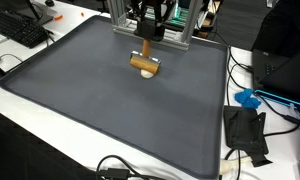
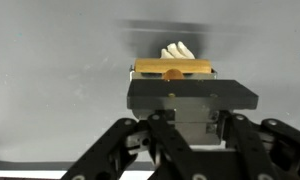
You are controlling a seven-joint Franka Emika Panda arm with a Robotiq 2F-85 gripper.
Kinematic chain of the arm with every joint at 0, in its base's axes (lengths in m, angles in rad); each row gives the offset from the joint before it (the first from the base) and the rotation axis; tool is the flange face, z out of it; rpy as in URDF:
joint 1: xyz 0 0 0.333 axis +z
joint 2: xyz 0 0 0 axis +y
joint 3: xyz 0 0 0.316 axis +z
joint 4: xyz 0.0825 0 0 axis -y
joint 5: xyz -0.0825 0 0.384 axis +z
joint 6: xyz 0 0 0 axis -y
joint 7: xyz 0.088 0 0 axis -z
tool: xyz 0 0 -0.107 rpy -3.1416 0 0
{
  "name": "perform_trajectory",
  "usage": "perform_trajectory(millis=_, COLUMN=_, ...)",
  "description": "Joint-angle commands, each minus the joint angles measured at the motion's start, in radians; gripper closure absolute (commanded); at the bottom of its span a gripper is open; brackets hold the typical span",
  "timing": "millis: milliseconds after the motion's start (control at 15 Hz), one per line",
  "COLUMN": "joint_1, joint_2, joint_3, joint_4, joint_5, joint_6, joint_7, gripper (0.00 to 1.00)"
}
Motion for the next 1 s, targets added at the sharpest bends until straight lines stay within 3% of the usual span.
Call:
perform_trajectory(millis=0, joint_1=0.019, joint_2=0.053, joint_3=-0.016, joint_4=0.022, joint_5=-0.017, joint_6=-0.007, joint_7=0.117, gripper=0.78)
perform_trajectory(millis=667, joint_1=0.052, joint_2=0.074, joint_3=-0.015, joint_4=0.093, joint_5=0.118, joint_6=-0.214, joint_7=0.186, gripper=0.78)
perform_trajectory(millis=933, joint_1=0.061, joint_2=0.078, joint_3=-0.021, joint_4=0.077, joint_5=0.09, joint_6=-0.125, joint_7=0.165, gripper=0.78)
